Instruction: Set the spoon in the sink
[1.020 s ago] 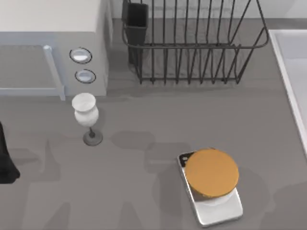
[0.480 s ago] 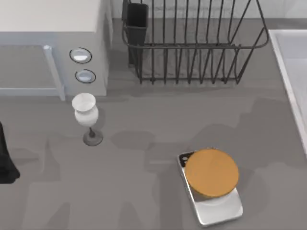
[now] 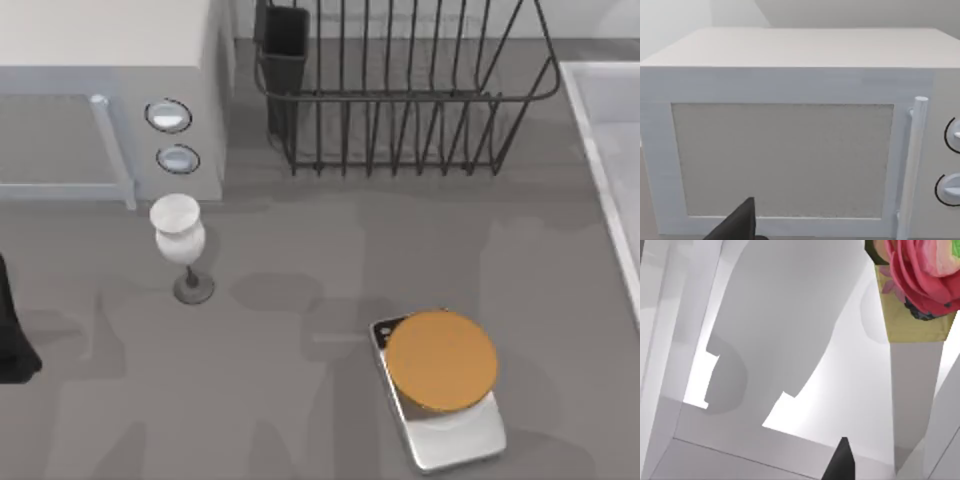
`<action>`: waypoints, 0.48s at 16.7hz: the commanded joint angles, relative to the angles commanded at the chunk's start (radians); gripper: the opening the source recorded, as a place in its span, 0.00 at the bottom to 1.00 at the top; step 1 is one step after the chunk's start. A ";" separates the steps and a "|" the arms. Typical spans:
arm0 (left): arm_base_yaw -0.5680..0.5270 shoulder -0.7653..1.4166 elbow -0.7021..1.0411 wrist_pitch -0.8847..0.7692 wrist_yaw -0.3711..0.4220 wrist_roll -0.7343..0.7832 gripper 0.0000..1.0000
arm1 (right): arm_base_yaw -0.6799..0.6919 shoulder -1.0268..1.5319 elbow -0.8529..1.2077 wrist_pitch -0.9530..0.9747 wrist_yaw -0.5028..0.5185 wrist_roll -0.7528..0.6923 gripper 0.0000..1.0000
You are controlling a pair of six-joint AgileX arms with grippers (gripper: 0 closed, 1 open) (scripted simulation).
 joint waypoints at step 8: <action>0.000 0.000 0.000 0.000 0.000 0.000 1.00 | 0.067 0.177 0.251 -0.056 0.007 0.077 0.00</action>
